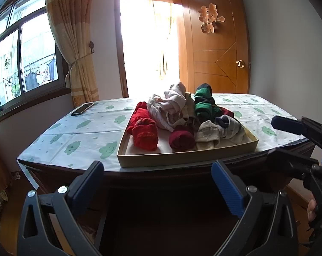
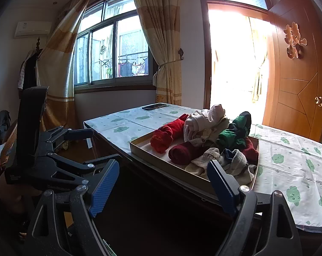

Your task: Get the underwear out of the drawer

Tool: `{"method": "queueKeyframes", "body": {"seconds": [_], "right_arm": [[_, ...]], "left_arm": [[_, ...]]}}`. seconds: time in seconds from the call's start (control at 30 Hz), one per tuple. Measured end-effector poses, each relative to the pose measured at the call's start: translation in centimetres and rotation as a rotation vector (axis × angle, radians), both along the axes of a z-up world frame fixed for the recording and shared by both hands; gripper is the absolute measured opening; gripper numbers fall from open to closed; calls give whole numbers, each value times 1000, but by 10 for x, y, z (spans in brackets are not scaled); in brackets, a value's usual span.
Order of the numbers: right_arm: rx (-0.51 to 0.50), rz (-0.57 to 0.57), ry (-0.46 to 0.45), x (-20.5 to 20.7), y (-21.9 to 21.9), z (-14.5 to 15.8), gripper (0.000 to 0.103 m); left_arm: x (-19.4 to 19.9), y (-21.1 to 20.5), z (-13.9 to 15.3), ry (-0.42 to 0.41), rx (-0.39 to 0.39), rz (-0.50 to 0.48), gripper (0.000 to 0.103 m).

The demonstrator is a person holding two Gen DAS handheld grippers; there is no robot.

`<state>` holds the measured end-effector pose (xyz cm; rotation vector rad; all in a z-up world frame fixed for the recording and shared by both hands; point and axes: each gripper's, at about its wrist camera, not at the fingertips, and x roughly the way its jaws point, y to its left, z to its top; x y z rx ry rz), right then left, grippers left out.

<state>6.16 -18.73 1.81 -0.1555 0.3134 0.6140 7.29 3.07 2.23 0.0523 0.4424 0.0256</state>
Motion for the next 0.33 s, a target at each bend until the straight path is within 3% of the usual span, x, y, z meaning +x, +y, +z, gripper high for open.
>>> {"method": "queueKeyframes", "body": {"seconds": [0.33], "right_arm": [[1, -1, 6, 0, 0, -2, 86]], "left_arm": [[0, -2, 1, 1, 0, -5, 102]]}}
